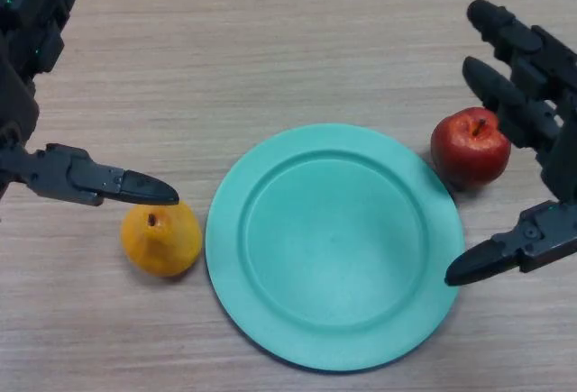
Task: Pick up the red apple and place it on the plate
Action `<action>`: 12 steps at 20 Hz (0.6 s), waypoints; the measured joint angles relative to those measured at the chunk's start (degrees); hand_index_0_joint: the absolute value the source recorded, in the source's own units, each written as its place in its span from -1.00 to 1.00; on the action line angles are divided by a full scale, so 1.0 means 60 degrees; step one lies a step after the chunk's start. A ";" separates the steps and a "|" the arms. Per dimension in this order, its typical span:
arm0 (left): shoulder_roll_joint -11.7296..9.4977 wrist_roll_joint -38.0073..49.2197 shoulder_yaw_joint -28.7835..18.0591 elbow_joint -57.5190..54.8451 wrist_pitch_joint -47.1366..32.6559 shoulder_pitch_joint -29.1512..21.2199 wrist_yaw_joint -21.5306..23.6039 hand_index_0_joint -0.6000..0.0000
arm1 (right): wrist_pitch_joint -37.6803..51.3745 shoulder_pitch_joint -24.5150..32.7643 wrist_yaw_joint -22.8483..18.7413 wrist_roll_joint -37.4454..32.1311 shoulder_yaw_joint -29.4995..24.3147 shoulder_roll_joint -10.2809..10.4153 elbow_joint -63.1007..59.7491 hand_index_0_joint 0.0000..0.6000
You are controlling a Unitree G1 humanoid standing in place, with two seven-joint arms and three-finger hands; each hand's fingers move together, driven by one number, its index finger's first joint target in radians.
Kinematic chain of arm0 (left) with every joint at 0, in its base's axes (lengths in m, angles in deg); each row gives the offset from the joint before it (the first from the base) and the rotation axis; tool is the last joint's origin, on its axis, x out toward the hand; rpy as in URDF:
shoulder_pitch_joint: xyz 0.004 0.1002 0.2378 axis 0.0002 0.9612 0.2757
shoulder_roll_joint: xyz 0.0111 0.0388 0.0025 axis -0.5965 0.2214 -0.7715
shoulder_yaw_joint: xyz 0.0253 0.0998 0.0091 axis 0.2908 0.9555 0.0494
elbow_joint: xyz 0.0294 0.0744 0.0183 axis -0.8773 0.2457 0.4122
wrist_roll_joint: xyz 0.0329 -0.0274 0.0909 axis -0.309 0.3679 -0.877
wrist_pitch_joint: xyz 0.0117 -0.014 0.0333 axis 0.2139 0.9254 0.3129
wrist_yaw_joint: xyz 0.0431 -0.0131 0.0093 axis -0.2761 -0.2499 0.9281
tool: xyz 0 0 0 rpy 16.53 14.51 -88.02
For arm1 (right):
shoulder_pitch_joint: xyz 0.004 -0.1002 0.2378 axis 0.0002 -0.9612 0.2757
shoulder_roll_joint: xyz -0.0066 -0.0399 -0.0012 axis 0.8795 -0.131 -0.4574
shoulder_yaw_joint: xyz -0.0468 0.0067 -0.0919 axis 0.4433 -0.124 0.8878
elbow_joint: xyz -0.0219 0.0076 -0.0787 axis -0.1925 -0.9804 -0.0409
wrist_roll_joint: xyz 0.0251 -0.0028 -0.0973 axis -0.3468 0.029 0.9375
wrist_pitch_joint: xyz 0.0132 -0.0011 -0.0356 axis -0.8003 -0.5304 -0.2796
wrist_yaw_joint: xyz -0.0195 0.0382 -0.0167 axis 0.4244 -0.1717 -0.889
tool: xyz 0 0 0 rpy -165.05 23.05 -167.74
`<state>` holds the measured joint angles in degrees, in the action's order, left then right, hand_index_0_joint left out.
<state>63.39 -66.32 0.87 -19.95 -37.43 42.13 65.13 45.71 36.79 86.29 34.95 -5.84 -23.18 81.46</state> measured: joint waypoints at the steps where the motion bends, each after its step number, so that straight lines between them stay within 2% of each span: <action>1: -0.0009 0.0085 -0.0017 -0.0049 0.0000 -0.0003 0.0000 1.00 | 0.0001 0.0021 -0.0335 0.0000 -0.0003 0.0002 -0.0017 -1.00; 3: -0.0010 0.0118 -0.0027 -0.0049 0.0000 0.0066 0.0000 1.00 | 0.0034 0.0057 -0.0572 -0.0007 -0.0007 0.0004 -0.0037 -1.00; 8: -0.0017 0.0192 -0.0063 -0.0150 0.0315 0.0304 -0.0002 1.00 | 0.0117 0.0069 -0.0656 -0.0058 -0.0003 0.0014 -0.0081 -1.00; 12: -0.0084 0.0206 -0.0125 -0.0269 0.0341 0.0300 -0.0003 1.00 | 0.0554 0.0401 -0.0667 -0.0066 -0.0091 -0.0013 -0.1186 -1.00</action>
<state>62.89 -65.08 0.12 -21.56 -35.38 43.93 65.12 49.04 39.20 82.29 34.55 -6.38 -23.26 74.35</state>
